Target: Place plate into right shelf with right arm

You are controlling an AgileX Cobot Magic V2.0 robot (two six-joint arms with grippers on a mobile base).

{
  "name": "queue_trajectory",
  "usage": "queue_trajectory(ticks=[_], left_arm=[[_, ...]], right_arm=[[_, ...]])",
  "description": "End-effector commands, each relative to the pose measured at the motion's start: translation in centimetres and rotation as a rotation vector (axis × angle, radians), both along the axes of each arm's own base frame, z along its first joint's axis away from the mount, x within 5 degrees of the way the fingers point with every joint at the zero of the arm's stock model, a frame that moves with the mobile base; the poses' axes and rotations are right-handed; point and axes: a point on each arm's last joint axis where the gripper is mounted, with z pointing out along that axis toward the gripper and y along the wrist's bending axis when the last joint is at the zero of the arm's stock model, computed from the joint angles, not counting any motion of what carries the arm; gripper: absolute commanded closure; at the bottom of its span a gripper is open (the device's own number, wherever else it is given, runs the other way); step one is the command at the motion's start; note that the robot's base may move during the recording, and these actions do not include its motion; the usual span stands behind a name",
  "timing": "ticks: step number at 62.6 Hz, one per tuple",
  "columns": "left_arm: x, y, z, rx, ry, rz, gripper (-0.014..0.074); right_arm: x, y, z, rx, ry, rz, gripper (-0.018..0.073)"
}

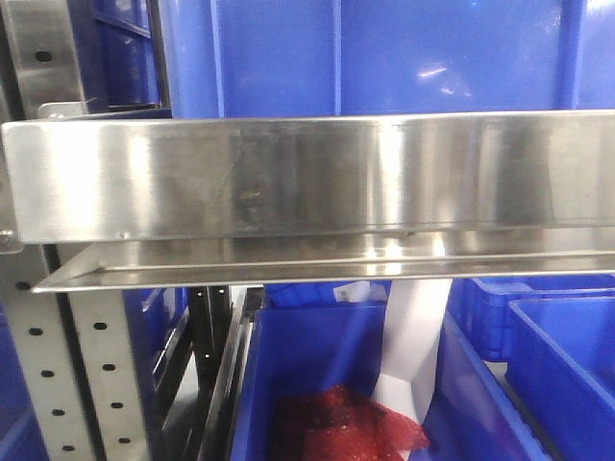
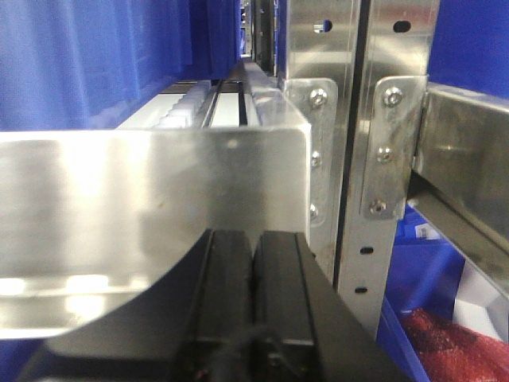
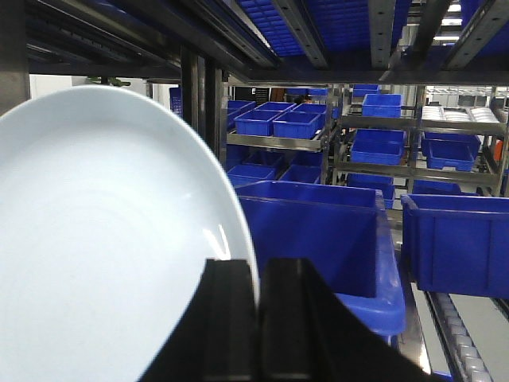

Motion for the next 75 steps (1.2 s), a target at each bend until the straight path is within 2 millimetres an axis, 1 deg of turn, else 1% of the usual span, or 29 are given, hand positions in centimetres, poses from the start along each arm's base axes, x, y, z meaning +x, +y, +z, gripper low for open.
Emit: queue_trajectory(ticks=[1,24,30,37,41,42,47,50,51,56,57,63,64,70,72,75], left_arm=[[0.0,0.1,0.6,-0.011,-0.086,0.009,0.0643],[0.0,0.1,0.6,-0.011,-0.086,0.009,0.0643],[0.0,0.1,0.6,-0.011,-0.086,0.009,0.0643],[0.0,0.1,0.6,-0.011,-0.086,0.009,0.0643],[0.0,0.1,0.6,-0.011,-0.086,0.009,0.0643],[0.0,0.1,0.6,-0.011,-0.086,0.009,0.0643],[0.0,0.1,0.6,-0.011,-0.086,0.009,0.0643],[0.0,0.1,0.6,-0.011,-0.086,0.009,0.0643],[0.0,0.1,0.6,-0.011,-0.086,0.009,0.0643],[0.0,0.1,0.6,-0.011,-0.086,0.009,0.0643],[0.0,0.1,0.6,-0.011,-0.086,0.009,0.0643],[0.0,0.1,0.6,-0.011,-0.086,0.009,0.0643],[0.0,0.1,0.6,-0.011,-0.086,0.009,0.0643],[0.0,0.1,0.6,-0.011,-0.086,0.009,0.0643],[0.0,0.1,0.6,-0.011,-0.086,0.009,0.0643],[0.0,0.1,0.6,-0.011,-0.086,0.009,0.0643]], right_arm=[[-0.5,-0.1,1.7,0.024,-0.112,0.01,0.0505],[-0.5,-0.1,1.7,0.024,-0.112,0.01,0.0505],[-0.6,0.0,2.0,0.036,-0.147,0.017,0.0505],[-0.8,-0.1,3.4,0.047,-0.172,0.016,0.0505],[-0.7,-0.2,5.2,0.049,-0.167,0.007,0.0505],[-0.7,-0.2,5.3,0.047,-0.159,0.005,0.0505],[0.0,0.0,8.1,0.044,-0.138,-0.008,0.0505],[0.8,0.2,9.8,0.038,-0.114,-0.018,0.0505],[1.2,0.3,10.6,0.035,-0.112,-0.02,0.0505],[3.0,1.0,13.3,0.022,-0.093,-0.032,0.0505],[3.9,1.4,13.5,0.014,-0.077,-0.033,0.0505],[6.6,2.5,15.4,0.002,-0.051,-0.039,0.0505],[7.5,2.8,15.4,-0.005,-0.035,-0.039,0.0505],[10.4,4.0,16.2,-0.018,-0.006,-0.042,0.0505],[11.9,4.6,15.9,-0.033,0.017,-0.044,0.0505],[13.5,5.3,15.6,-0.057,0.035,-0.052,0.0505]])
